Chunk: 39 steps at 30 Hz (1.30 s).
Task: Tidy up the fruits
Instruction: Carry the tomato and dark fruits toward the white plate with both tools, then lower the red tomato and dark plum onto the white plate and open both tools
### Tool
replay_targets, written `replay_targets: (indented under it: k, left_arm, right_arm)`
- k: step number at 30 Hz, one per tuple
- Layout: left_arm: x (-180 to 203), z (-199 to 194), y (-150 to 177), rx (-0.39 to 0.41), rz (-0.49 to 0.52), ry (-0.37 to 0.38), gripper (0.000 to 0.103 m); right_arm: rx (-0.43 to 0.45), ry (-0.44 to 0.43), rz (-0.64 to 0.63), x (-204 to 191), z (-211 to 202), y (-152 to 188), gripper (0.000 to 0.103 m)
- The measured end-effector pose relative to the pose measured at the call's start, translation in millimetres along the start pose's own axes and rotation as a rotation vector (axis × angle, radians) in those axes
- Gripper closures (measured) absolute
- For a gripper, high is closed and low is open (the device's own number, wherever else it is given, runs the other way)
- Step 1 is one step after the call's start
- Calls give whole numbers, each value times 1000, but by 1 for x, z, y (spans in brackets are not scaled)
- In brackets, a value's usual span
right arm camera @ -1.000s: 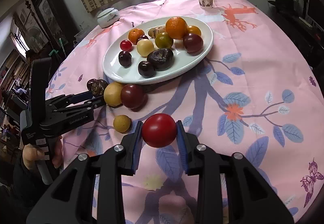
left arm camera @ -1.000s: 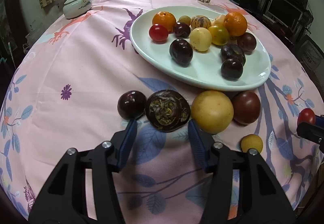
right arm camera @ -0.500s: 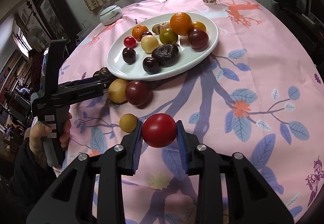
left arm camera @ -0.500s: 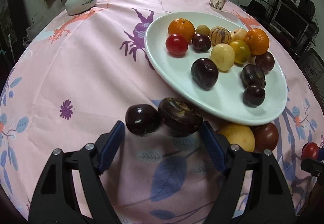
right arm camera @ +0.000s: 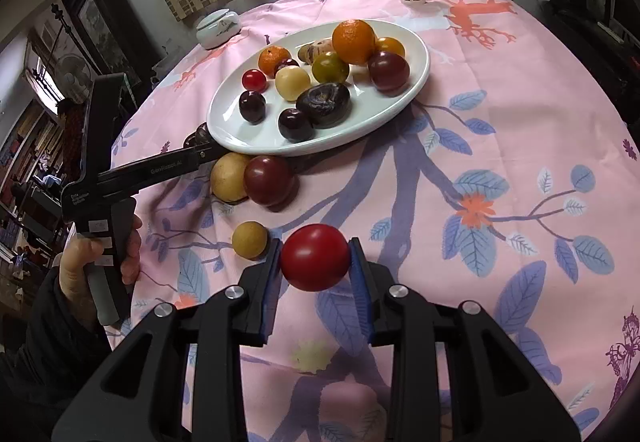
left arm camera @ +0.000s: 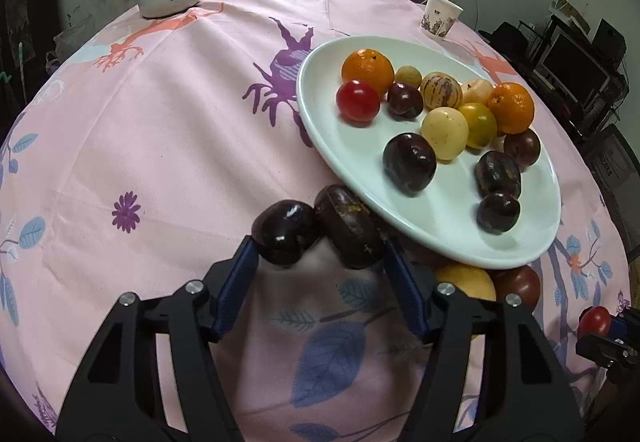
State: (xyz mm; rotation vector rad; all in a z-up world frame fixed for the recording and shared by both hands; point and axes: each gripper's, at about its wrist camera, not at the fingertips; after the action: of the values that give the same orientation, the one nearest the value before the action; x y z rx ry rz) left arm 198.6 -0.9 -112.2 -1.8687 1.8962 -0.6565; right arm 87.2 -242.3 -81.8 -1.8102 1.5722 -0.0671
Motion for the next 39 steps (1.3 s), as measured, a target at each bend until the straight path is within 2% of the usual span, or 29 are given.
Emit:
replay_targets:
  k: [4,7,9,10,11,13,16,18,22,27,30,32,35,37,39]
  left_arm:
    - [-8,-3,3,1,-25,-2,56]
    - [-18,-8,8,1,-66,25,62]
    - [-23,-11,12,-8,-77,31,75]
    - [-24,-11,14,-11,-72,21,85]
    - [-25,-11,15,-12,-60,17,85]
    - [-22,-10,13,-17,-27,-10,83]
    - [-9,-12,8,24,48,-93,25]
    - [-3,-11,5,35,76,-101,26]
    - [-5,-8,-6,35,63,-94,26]
    - [-18,-25,-17,79,56,-85,26]
    - [-20,-27,-18,76,126,-87,27]
    - [-18,-25,-15,66,205,-73,31]
    - [-14,-23,-10,68,322,-68,31]
    - [-14,-17,-12,70,365,-66,32]
    - [-16,-9,-16,63,368,-38,38]
  right_arm:
    - [1,1,1,-1,-1,-1,70]
    - [-1,-1,-4,-4,-2,0,70]
    - [-6,-1,-12,-7,-1,0,70]
    - [-7,0,-15,-8,-1,0,70]
    - [-7,1,-17,-9,-1,0,70]
    - [-10,1,-19,-11,0,0,70]
    - [-13,-2,-33,-16,0,1,70]
    - [-13,-2,-38,-18,-2,1,70]
    - [-7,5,-27,-15,-3,-1,70]
    - [-14,3,-25,-14,-4,0,70]
    - [-12,1,-19,-12,-4,0,70]
    - [-14,1,-17,-12,-4,0,70]
    - [-15,5,-21,-14,-5,0,70]
    - [-16,1,-17,-14,-5,-1,70]
    - [-18,0,-16,-15,-4,-2,70]
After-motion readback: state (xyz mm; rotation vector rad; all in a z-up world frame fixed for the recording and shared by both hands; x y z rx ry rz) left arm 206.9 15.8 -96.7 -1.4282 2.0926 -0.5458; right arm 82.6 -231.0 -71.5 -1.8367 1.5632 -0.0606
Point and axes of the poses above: each gripper's, at about its wrist camera, not at the fingertips, and z roughly the way its jaws point, x to its right, y to its underside, and after that the axes turned 8 degrees about -y, right-handed
